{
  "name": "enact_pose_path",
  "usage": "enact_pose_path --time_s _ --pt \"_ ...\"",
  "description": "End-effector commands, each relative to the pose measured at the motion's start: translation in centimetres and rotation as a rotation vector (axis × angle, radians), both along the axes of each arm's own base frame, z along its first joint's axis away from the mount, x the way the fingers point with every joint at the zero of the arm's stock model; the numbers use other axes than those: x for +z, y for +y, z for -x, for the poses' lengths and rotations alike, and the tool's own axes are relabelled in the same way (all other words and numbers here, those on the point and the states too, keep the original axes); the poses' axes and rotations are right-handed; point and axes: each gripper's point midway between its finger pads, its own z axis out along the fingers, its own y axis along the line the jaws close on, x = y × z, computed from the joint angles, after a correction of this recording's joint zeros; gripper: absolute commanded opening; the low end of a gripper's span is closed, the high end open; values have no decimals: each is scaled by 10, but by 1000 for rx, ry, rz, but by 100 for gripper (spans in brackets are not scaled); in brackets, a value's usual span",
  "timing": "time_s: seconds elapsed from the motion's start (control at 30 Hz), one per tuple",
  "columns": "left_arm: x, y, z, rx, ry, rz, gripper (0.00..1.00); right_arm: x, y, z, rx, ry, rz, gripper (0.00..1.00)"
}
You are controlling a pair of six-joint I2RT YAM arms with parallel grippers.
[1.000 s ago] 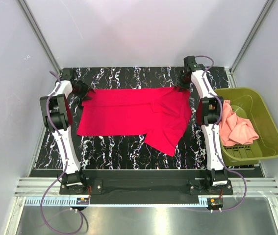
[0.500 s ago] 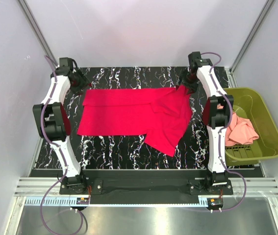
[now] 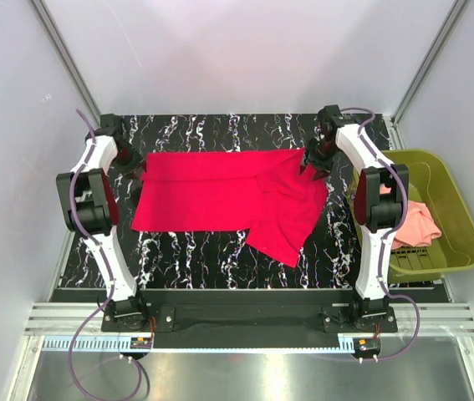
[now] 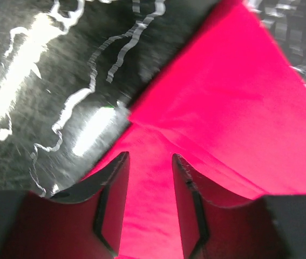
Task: Fold and stack the t-shirts
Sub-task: Fold the tshirt
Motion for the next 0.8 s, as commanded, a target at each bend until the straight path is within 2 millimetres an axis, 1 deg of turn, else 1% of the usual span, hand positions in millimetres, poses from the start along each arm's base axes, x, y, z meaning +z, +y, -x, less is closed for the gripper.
enact_pose_path --time_s 0.0,0.2,0.4,0.5,0.6,0.63,0.7,0.73,0.77 --pt "-1 16 -14 12 -11 -51 44 32 18 5 65 -93 -31 56" --pt "-12 23 -17 27 9 -49 45 19 18 17 78 -66 -28 56" --pt "-24 22 -25 26 7 -33 45 15 16 20 85 -59 -20 56" --pt "-27 21 -27 31 4 -28 42 13 15 21 88 -52 -18 56" --pt "-29 18 -27 26 2 -13 36 13 15 22 90 -51 -15 55" --pt "-31 18 -26 27 6 -12 31 12 14 22 89 -48 -13 55" --pt "-29 18 -26 31 -1 -15 27 9 12 24 81 -35 -1 55" --pt "-24 19 -26 35 -16 -22 24 9 12 25 80 -31 1 55" --pt "-25 19 -23 35 -15 -26 22 7 11 27 75 -20 6 55"
